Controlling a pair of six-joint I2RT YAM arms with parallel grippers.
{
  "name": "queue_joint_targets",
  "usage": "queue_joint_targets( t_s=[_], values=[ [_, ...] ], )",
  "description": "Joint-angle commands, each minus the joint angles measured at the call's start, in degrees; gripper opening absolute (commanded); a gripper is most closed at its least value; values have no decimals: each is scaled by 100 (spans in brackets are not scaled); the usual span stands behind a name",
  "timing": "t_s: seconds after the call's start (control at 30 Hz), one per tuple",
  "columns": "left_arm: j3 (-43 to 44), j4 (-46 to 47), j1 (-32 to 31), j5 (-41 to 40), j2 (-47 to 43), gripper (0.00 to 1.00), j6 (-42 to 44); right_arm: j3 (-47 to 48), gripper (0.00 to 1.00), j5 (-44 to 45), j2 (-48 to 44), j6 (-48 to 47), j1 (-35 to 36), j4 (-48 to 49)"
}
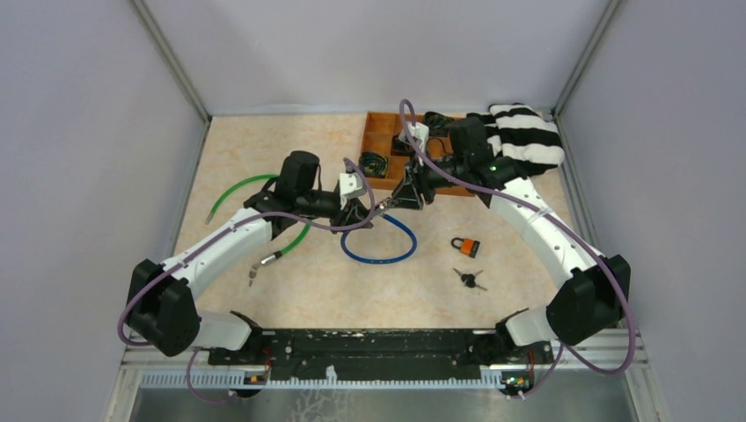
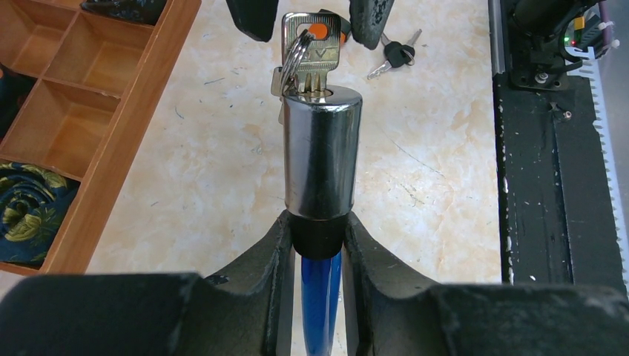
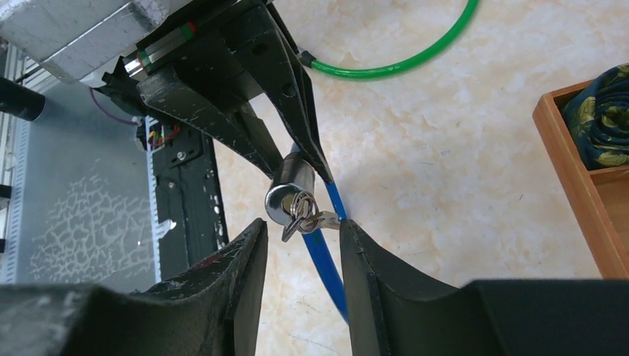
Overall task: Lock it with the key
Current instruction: Lock the lock.
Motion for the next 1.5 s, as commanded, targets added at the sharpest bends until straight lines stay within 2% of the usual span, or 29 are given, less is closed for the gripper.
queue_joint_targets(
  t_s=[0.0, 0.23, 0.6, 0.93, 1.2, 1.47],
  values=[
    [-45, 58, -39, 15, -28, 0, -22, 326, 39, -161, -3, 148, 103, 151],
    [-79, 84, -38, 21, -21, 0, -10, 412, 27, -145, 68, 106, 193, 154],
    [-101, 84, -38, 36, -51, 0, -5, 482, 18, -68, 145, -225, 294, -59],
    [-104, 75, -38, 7, -54, 0, 12, 587, 13, 70, 114, -993, 294, -394],
    [-99, 40, -38, 41, -40, 0, 57, 651, 0, -4, 160, -1776, 294, -586],
    [-63, 1, -38, 126, -17, 0, 92, 773, 0, 4, 325, -2476, 298, -756]
  ],
)
